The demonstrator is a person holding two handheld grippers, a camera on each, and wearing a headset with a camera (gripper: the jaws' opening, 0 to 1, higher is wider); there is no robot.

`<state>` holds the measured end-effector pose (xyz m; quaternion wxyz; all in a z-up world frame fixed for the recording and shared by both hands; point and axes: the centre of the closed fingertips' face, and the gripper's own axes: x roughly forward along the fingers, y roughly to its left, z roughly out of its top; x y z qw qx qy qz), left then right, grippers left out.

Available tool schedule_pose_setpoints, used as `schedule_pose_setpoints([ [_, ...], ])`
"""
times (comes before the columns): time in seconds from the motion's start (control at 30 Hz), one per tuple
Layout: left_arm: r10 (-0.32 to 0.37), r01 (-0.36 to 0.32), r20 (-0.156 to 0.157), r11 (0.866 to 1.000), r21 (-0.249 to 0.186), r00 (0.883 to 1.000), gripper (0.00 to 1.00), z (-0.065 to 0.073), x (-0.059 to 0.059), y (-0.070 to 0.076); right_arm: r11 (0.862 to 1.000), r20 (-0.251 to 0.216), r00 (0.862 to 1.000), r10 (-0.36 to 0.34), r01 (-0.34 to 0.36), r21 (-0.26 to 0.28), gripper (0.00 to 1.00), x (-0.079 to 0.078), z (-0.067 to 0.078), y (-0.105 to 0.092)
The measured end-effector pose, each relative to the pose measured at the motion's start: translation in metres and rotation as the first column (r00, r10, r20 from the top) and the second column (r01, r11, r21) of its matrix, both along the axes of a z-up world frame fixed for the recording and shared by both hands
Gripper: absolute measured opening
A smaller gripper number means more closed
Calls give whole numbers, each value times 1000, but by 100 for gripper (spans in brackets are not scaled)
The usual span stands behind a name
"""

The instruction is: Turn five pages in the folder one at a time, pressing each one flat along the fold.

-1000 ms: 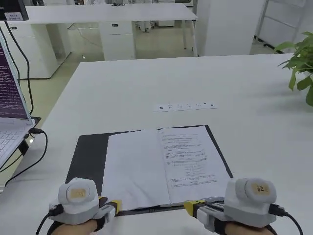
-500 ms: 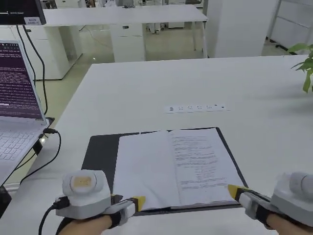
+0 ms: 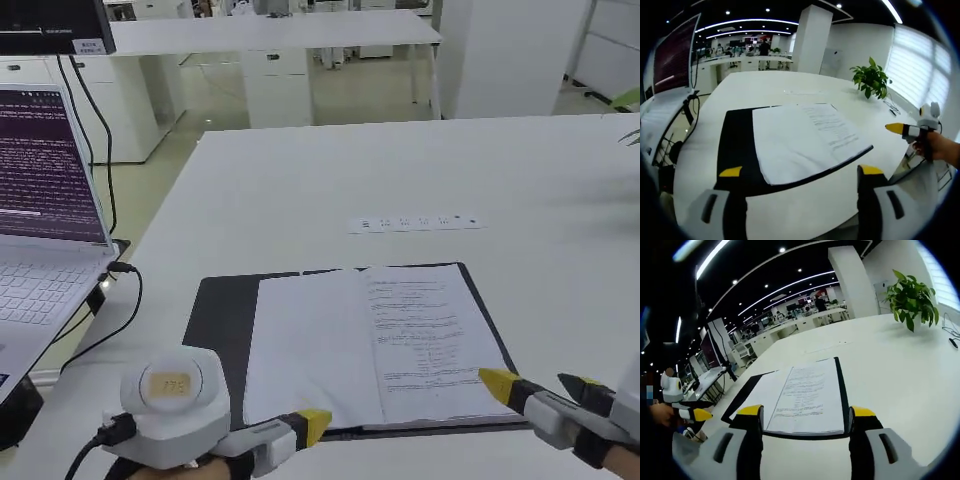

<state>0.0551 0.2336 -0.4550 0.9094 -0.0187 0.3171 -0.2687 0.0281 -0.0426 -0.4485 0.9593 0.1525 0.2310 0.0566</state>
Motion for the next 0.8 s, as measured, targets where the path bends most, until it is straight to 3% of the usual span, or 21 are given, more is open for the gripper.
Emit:
schedule_pose_setpoints([
  [0.07, 7, -7, 7, 1000, 8, 1000, 99, 1, -1, 2, 1000, 5, 1000, 0, 0, -4, 77, -1, 1, 0],
  [0.23, 7, -7, 21, 1000, 24, 1000, 99, 3, -2, 7, 999, 25, 1000, 3, -1, -42, 99, -3, 2, -3],
  [0.5, 6, -7, 44, 1000, 29, 999, 99, 12, -7, 12, 998, 54, 998, 35, -32, -53, 100, -4, 9, 1],
  [0.8, -12, 9, 80, 999, 36, 997, 99, 22, -5, 9, 978, 86, 986, 146, -131, -162, 100, -13, 20, 16],
])
